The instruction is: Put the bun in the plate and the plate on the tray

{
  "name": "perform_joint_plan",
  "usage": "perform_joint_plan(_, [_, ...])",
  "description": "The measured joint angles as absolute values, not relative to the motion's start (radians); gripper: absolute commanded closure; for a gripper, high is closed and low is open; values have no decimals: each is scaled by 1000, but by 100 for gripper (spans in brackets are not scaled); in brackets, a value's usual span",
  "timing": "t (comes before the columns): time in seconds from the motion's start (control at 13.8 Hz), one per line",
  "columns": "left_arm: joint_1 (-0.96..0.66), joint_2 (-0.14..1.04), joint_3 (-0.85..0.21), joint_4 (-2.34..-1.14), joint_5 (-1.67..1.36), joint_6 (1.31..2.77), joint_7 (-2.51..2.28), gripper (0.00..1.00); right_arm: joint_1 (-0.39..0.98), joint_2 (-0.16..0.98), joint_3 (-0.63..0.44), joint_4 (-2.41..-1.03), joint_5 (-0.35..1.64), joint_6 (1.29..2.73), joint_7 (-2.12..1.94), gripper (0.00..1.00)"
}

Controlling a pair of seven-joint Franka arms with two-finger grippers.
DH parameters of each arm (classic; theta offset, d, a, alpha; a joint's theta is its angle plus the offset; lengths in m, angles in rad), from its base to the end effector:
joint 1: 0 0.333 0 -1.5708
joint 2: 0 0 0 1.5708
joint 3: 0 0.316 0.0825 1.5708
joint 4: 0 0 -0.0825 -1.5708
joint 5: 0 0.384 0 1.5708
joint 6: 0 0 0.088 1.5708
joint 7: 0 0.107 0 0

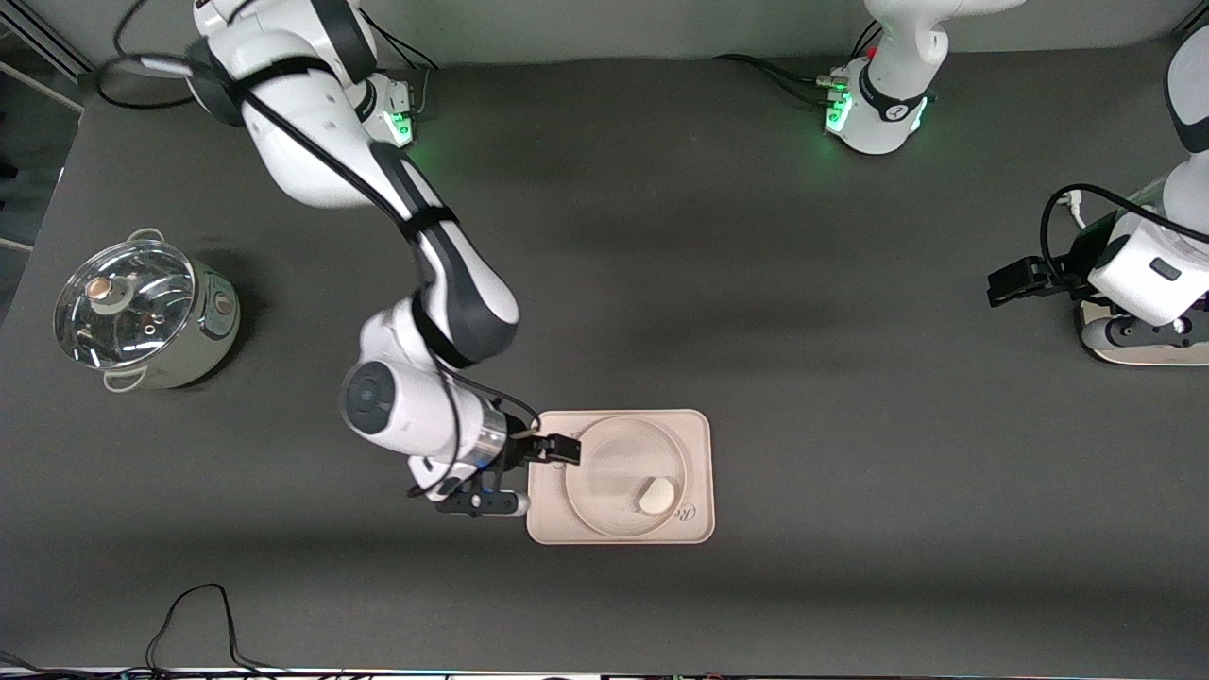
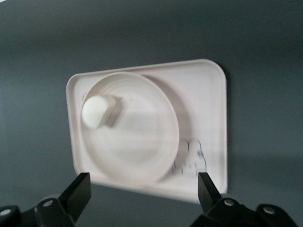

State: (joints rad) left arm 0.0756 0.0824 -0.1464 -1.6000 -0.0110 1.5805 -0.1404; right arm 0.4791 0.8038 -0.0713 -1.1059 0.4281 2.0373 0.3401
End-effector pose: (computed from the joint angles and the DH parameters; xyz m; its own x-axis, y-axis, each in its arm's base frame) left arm 0.5742 -0.0388 0.5655 0.9923 0.0693 -0.1031 0.0705 -0.9975 0.0086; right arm 0.6962 0.3456 0.3526 0.9971 -0.0725 -0.0210 -0.0752 -0.9307 -0.3580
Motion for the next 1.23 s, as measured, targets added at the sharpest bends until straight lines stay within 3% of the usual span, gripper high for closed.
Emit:
perform_joint_plan(0.29, [76, 83, -146, -1600, -11, 1580, -140, 0, 469, 557, -155, -1119, 330, 1669, 354, 0])
perform_joint_plan(0.43, [76, 83, -146, -1600, -11, 1580, -140, 0, 453, 426, -160, -1185, 222, 1577, 354, 0])
perform_joint_plan(0.8, [76, 83, -146, -1600, -11, 1580, -140, 0, 282, 104, -125, -1462, 26, 1509, 114, 0])
perform_joint_plan(1.01, [76, 83, -146, -1600, -11, 1581, -140, 0, 174, 32, -130, -1535, 5, 1509, -10, 0])
perform_joint_plan(1.23, [76, 83, -146, -1600, -11, 1581, -140, 0, 161, 27, -165, -1545, -13, 1516, -22, 0])
